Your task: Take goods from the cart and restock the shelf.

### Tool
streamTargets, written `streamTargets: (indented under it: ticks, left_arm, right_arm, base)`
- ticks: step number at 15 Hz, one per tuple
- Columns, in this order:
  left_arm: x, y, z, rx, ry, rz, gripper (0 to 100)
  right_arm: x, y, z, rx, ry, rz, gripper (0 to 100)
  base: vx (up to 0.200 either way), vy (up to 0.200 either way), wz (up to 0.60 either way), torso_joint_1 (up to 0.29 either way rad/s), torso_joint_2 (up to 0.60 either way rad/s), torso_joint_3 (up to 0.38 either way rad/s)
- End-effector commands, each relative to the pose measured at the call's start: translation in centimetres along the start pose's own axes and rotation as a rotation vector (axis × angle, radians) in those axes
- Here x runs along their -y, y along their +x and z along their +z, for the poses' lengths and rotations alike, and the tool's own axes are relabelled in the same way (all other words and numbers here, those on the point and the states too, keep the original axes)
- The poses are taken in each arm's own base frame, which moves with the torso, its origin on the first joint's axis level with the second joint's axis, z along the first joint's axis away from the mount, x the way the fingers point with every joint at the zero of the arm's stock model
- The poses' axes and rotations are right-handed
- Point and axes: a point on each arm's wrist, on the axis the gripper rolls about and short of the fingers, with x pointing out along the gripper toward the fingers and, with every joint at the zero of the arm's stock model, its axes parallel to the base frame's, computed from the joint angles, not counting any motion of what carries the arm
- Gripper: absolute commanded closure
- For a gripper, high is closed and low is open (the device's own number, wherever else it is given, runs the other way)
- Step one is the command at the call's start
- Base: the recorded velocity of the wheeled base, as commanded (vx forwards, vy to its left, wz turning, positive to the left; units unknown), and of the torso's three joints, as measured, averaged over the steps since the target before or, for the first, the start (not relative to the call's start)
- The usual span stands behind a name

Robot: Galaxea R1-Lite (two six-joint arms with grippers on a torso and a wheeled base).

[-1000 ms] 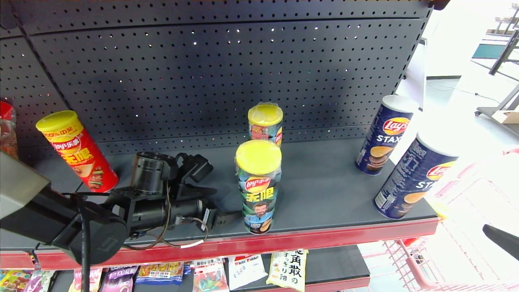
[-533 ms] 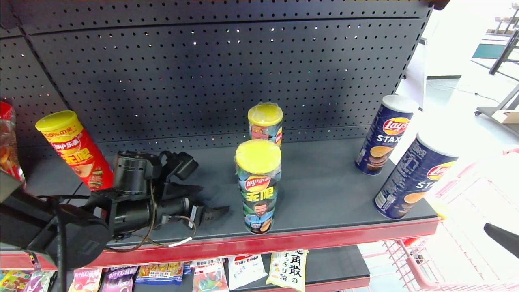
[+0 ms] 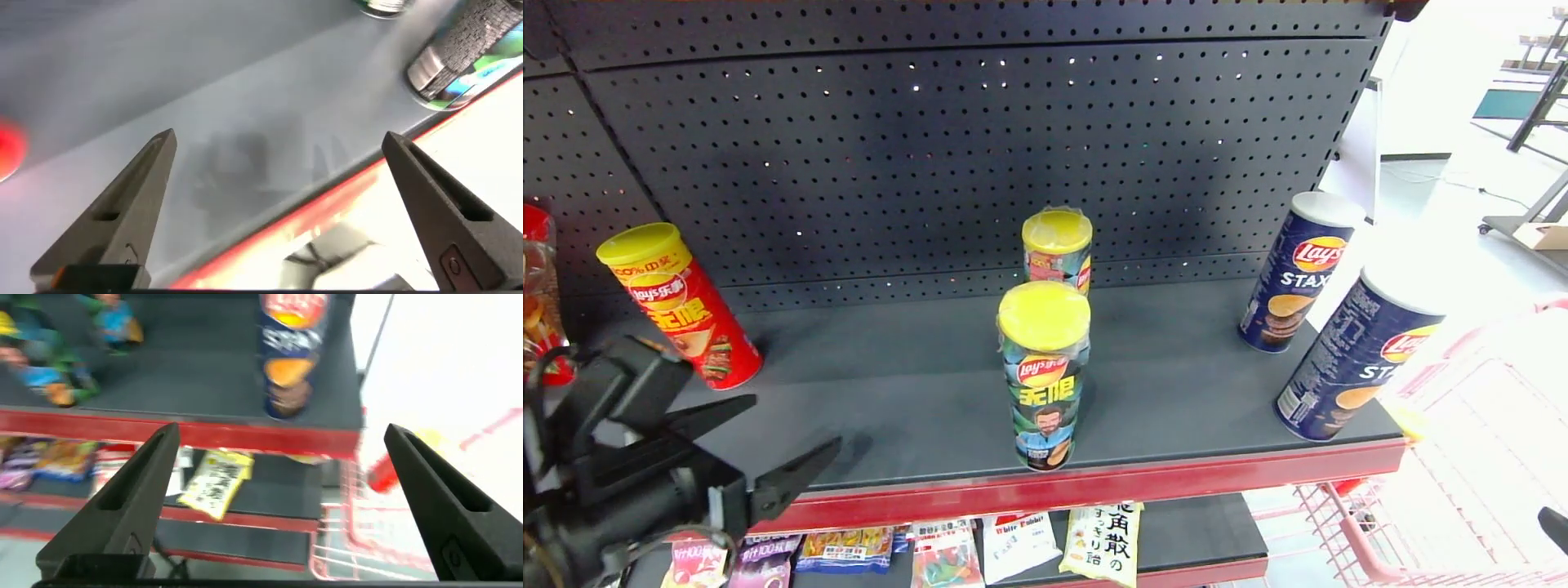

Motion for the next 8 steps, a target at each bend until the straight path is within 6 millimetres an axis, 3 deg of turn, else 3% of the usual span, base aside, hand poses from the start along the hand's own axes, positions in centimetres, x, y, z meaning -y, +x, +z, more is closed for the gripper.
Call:
streamTargets:
  ticks: [1,2,3,4,6,8]
  left_arm:
    - [0.5,-8.9,-1.6,0.137,-0.066,0.255,0]
    - [0.6,-9.6,-1.9,0.132,-0.081,0.275,0]
    - [1.2,-12.1,-3.6,0.149,-0.109,0.312,0]
    - [1.5,-13.3,-5.0,0.177,-0.109,0.358,0]
    - [1.9,-14.7,-6.9,0.193,-0.102,0.366,0]
    - [2.0,-15.0,-7.2,0.179,-0.043,0.373,0]
  right_arm:
    - [-0.1,-1.4,-0.9,0.063,-0.006,-0.056,0]
    - [0.0,-1.4,-1.0,0.062,-0.003,-0.068,0]
    - [0.1,-1.4,-1.0,0.058,-0.002,-0.133,0]
    - [0.1,-1.4,-1.2,0.057,-0.005,-0.153,0]
    - [0.1,-1.2,-1.7,0.034,-0.004,-0.152,0]
    - [0.1,-1.0,-2.1,0.018,-0.005,-0.144,0]
  base:
    - [0.0,0.0,0.0,0.0,0.0,0.0]
    - [0.0,0.0,0.0,0.0,0.0,0.0]
    - [0.0,0.0,0.0,0.0,0.0,0.0]
    - [0.0,0.0,0.0,0.0,0.0,0.0]
    - [0.0,0.0,0.0,0.0,0.0,0.0]
    - [0.0,0.0,0.0,0.0,0.0,0.0]
